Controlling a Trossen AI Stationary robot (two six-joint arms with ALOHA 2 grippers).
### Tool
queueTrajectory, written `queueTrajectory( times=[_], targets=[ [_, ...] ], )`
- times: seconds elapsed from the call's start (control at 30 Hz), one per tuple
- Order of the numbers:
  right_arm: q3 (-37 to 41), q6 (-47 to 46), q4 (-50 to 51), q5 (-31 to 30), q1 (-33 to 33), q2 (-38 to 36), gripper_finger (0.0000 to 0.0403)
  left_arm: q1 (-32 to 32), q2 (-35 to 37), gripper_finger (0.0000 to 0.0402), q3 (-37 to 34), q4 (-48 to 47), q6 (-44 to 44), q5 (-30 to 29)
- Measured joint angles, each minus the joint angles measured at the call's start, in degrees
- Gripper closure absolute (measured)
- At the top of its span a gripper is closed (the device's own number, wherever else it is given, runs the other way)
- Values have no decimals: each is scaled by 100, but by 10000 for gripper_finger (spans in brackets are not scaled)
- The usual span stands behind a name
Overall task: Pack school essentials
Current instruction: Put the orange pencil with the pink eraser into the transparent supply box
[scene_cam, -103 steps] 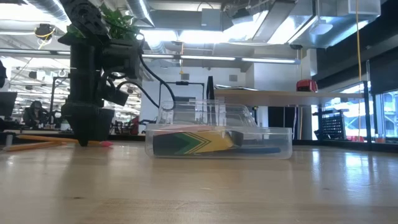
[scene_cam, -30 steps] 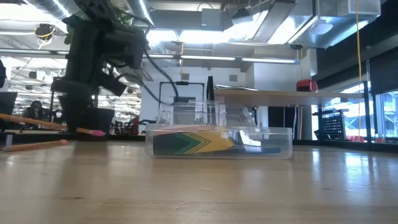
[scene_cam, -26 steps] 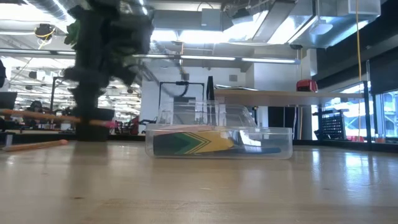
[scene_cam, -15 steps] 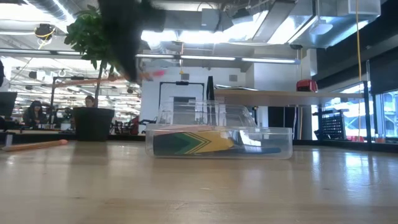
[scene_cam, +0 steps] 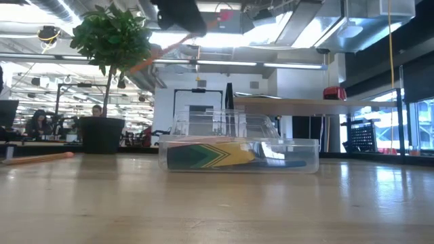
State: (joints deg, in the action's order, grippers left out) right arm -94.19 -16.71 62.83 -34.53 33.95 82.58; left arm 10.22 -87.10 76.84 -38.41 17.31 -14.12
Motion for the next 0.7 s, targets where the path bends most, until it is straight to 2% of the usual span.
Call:
queueTrajectory(
  times=[0.2,0.5,0.7],
  targets=[
    [-2,-414,541,-628,-9,-87,334,-162,-423,398,4,824,-466,17],
    [-2,-560,633,-635,-2,-133,334,-441,-1036,399,2,1695,-1209,-38],
    [-1,-570,612,-633,-2,-133,334,-596,-1392,399,0,1685,-1339,-43]
  ],
)
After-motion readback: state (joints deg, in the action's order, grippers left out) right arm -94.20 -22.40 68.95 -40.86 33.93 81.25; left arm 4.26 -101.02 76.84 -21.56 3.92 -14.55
